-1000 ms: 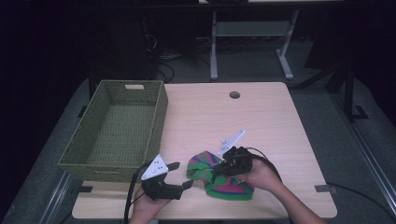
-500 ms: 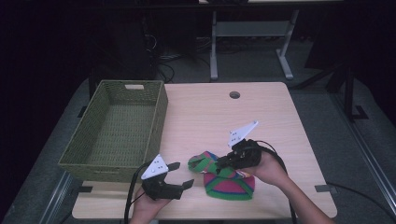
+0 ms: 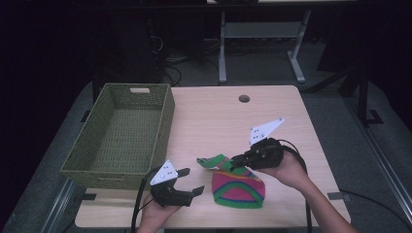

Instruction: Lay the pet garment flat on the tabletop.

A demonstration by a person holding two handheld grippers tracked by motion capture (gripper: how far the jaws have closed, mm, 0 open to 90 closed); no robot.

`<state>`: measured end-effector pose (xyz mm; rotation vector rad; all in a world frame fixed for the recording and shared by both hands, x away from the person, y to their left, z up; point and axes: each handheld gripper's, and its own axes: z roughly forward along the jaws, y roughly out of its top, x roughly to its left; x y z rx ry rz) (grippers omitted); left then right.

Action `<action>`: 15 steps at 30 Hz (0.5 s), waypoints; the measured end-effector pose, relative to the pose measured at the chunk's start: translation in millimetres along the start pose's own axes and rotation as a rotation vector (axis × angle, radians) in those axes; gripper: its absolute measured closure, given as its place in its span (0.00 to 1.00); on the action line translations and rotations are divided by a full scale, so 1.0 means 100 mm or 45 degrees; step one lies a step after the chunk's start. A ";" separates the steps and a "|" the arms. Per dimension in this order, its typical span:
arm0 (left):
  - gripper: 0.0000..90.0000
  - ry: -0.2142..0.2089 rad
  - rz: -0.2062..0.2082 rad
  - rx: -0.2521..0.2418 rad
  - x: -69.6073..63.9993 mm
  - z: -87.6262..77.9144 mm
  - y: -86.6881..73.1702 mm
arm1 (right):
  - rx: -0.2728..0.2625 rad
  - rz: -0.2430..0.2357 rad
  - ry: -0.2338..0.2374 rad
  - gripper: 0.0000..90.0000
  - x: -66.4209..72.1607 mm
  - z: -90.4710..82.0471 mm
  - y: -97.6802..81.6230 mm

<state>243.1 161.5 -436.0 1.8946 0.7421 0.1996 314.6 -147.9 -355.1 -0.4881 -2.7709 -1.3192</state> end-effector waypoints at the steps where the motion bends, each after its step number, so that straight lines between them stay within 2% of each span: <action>1: 0.21 -0.007 0.002 -0.004 -0.01 0.01 0.01 | -0.008 -0.010 -0.004 0.92 0.00 -0.03 0.00; 5: 0.20 0.029 0.049 -0.007 -0.04 0.07 0.05 | -0.037 -0.007 0.002 0.92 -0.01 -0.09 0.00; 11: 0.20 0.048 0.015 0.026 0.05 0.21 0.08 | -0.063 -0.028 0.023 0.92 -0.01 -0.15 0.04; 15: 0.21 0.021 -0.008 0.051 0.12 0.34 0.11 | -0.074 -0.039 0.040 0.92 -0.03 -0.19 0.07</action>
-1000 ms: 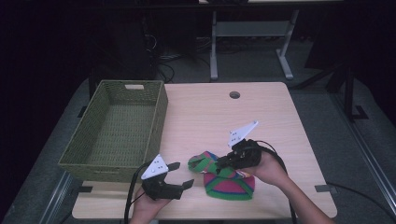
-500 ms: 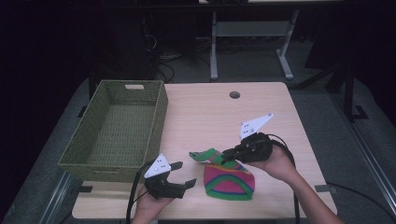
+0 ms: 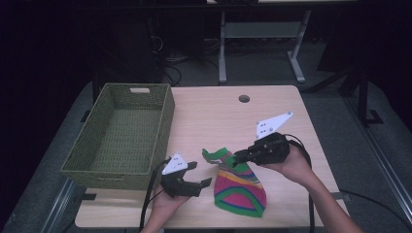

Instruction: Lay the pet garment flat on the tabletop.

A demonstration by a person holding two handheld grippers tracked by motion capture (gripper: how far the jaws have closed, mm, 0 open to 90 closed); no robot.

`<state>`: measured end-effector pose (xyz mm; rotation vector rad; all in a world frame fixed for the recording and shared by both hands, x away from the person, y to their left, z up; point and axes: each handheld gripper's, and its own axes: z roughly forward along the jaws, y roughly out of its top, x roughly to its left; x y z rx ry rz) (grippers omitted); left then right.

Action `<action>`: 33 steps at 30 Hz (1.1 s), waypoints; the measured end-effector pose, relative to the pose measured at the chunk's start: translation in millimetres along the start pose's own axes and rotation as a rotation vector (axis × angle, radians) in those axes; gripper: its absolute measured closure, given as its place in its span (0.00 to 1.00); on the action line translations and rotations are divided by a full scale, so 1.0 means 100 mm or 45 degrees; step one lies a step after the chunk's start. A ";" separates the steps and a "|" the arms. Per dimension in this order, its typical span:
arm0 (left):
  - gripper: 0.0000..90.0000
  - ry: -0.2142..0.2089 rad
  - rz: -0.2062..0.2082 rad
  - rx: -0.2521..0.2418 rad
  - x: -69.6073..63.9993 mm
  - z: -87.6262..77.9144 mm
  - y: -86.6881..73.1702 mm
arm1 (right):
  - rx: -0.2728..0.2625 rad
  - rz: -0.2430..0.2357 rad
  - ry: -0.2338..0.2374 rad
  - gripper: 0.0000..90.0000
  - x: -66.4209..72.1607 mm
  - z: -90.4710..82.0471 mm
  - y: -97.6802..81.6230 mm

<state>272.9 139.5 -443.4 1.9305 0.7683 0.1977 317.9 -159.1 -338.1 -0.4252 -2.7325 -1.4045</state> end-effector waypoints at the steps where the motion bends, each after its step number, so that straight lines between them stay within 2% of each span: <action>1: 0.21 -0.003 0.002 0.005 0.02 0.04 0.01 | -0.001 -0.001 0.007 0.92 0.00 -0.01 0.00; 3: 0.22 -0.003 0.004 0.016 0.05 0.10 0.02 | -0.002 -0.005 0.011 0.92 -0.01 -0.02 0.02; 8: 0.23 -0.019 -0.038 -0.013 0.16 0.21 0.02 | -0.005 -0.013 0.020 0.92 -0.03 -0.06 0.03; 14: 0.24 -0.031 -0.022 -0.041 0.24 0.31 0.05 | -0.013 -0.022 0.032 0.92 -0.03 -0.11 0.05; 17: 0.25 -0.043 -0.019 -0.029 0.27 0.36 0.05 | -0.012 -0.031 0.032 0.92 -0.03 -0.11 0.05; 19: 0.30 -0.076 0.005 -0.036 0.26 0.41 0.07 | -0.009 -0.036 0.040 0.92 -0.03 -0.11 0.05; 22: 0.39 -0.083 0.025 -0.048 0.23 0.45 0.12 | 0.000 -0.038 0.044 0.92 -0.04 -0.10 0.05; 23: 0.44 -0.085 0.027 -0.060 0.23 0.46 0.12 | 0.003 -0.039 0.041 0.92 -0.04 -0.10 0.04; 25: 0.60 -0.088 0.022 -0.071 0.23 0.46 0.13 | 0.005 -0.040 0.038 0.92 -0.05 -0.10 0.04; 26: 0.67 -0.116 -0.014 -0.080 0.24 0.46 0.13 | 0.003 -0.037 0.029 0.92 -0.06 -0.12 0.03; 29: 0.79 -0.106 -0.001 -0.077 0.23 0.44 0.13 | 0.005 -0.034 0.018 0.92 -0.06 -0.15 0.02; 30: 0.79 -0.095 0.016 -0.077 0.23 0.42 0.14 | 0.007 -0.034 0.004 0.92 -0.07 -0.16 0.01; 31: 0.86 -0.092 0.023 -0.080 0.23 0.39 0.15 | 0.017 -0.027 -0.022 0.92 -0.09 -0.19 -0.03; 33: 0.88 -0.090 0.043 -0.076 0.22 0.35 0.17 | 0.030 -0.018 -0.035 0.92 -0.10 -0.21 -0.06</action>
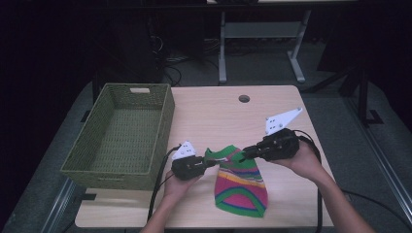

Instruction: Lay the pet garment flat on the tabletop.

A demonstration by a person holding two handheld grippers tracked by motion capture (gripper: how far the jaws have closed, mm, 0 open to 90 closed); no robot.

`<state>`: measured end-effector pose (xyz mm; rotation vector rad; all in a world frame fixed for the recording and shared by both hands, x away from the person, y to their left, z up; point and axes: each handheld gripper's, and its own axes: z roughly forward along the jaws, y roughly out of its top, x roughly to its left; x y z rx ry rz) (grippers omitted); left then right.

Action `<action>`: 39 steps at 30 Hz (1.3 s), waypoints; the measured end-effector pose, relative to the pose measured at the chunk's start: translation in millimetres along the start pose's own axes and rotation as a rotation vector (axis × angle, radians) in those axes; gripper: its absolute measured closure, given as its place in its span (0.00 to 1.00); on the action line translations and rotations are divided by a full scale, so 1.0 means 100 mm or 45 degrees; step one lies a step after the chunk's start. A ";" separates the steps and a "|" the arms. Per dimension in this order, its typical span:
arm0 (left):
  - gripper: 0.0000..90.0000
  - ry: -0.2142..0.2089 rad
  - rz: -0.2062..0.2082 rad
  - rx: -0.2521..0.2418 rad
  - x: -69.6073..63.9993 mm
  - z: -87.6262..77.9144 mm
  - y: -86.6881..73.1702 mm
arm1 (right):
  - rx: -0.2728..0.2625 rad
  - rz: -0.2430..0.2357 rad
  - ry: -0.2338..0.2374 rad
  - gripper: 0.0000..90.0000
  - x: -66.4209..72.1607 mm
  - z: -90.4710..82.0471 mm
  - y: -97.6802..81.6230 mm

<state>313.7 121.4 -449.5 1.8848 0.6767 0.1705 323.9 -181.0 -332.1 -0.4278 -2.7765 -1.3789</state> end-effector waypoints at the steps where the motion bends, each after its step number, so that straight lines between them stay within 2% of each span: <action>1: 0.88 0.012 0.013 -0.002 -0.01 -0.02 0.01 | 0.006 0.002 -0.013 0.92 -0.01 -0.01 -0.02; 2: 0.89 0.012 0.013 -0.002 -0.01 -0.02 0.01 | 0.006 0.002 -0.013 0.92 -0.01 -0.01 -0.02; 3: 0.89 0.021 0.050 0.026 -0.03 -0.05 0.06 | 0.023 0.006 -0.043 0.92 -0.04 -0.01 -0.06; 7: 0.90 0.027 0.067 0.033 -0.05 -0.06 0.09 | 0.039 0.027 -0.073 0.92 -0.08 -0.01 -0.12; 10: 0.90 0.052 0.078 0.037 -0.09 -0.04 0.17 | 0.041 0.058 -0.111 0.92 -0.14 -0.04 -0.18; 13: 0.90 0.091 0.075 0.070 -0.09 -0.01 0.22 | 0.052 0.080 -0.136 0.92 -0.19 -0.06 -0.22; 17: 0.89 0.122 0.069 0.077 -0.08 0.02 0.29 | 0.057 0.116 -0.171 0.92 -0.27 -0.10 -0.27; 20: 0.89 0.133 0.054 0.079 -0.07 0.05 0.31 | 0.056 0.132 -0.187 0.92 -0.31 -0.10 -0.29; 22: 0.92 0.127 0.053 0.109 -0.04 0.08 0.31 | 0.068 0.153 -0.200 0.92 -0.37 -0.09 -0.31; 26: 0.94 0.127 0.073 0.127 -0.02 0.11 0.32 | 0.084 0.167 -0.212 0.92 -0.45 -0.05 -0.32; 32: 0.94 0.164 0.042 0.127 0.03 0.17 0.36 | 0.102 0.199 -0.239 0.92 -0.56 -0.01 -0.31; 34: 0.94 0.181 -0.001 0.118 0.07 0.21 0.37 | 0.093 0.211 -0.259 0.92 -0.62 0.00 -0.31; 39: 0.94 0.205 -0.031 0.137 0.12 0.28 0.36 | 0.113 0.249 -0.275 0.92 -0.74 0.06 -0.35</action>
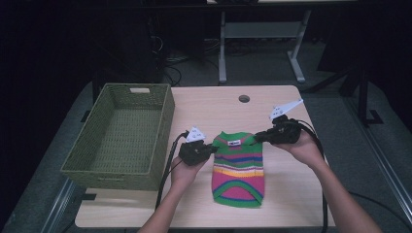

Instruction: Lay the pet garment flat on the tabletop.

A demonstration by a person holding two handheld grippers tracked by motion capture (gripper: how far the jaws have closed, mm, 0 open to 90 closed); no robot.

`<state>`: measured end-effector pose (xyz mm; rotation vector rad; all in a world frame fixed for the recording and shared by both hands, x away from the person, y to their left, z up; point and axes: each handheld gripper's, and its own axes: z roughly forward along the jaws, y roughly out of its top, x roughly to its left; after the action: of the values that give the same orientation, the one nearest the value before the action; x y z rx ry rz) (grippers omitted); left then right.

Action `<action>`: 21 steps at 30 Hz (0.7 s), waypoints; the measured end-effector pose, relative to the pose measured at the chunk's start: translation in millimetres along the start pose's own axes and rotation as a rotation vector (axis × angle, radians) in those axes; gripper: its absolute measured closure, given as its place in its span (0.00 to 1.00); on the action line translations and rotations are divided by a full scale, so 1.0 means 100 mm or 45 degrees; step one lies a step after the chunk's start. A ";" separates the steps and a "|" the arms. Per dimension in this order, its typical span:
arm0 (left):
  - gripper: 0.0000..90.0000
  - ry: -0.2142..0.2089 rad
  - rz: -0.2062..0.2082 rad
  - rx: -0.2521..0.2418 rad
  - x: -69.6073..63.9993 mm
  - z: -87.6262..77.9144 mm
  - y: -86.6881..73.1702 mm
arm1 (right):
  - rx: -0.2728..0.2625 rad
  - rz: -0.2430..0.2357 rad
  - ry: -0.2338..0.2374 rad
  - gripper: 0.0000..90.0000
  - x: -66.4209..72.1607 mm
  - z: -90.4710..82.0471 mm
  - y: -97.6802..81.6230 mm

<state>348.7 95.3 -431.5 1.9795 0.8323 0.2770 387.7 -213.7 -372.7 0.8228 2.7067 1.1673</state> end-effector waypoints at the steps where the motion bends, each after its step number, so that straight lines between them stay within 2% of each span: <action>1: 0.94 0.000 0.000 0.000 0.00 0.00 0.00 | 0.000 0.000 0.000 0.92 0.00 0.00 0.00; 2: 0.94 0.012 -0.004 0.003 0.01 0.02 0.00 | 0.011 0.021 -0.008 0.92 -0.04 0.03 0.00; 12: 0.92 0.045 -0.027 0.026 0.07 0.13 0.03 | 0.003 0.098 -0.049 0.90 -0.20 0.16 0.01; 13: 0.88 0.051 -0.043 0.020 0.07 0.15 0.03 | -0.002 0.100 -0.064 0.84 -0.22 0.18 0.01; 14: 0.76 0.073 -0.056 0.025 0.09 0.17 0.04 | -0.016 0.126 -0.092 0.72 -0.25 0.20 0.02; 15: 0.61 0.073 -0.056 0.025 0.09 0.17 0.04 | -0.016 0.126 -0.092 0.72 -0.25 0.20 0.02; 16: 0.53 0.100 -0.124 0.021 0.11 0.20 0.04 | -0.024 0.175 -0.150 0.53 -0.32 0.25 0.03; 18: 0.46 0.089 -0.144 0.022 0.12 0.21 0.04 | -0.016 0.220 -0.148 0.51 -0.40 0.29 0.03; 21: 0.43 0.093 -0.127 0.040 0.11 0.22 0.03 | -0.004 0.235 -0.129 0.50 -0.42 0.32 0.01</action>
<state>369.2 87.1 -442.2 1.9594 0.9848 0.2811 432.5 -213.8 -399.8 1.1196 2.5923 1.1286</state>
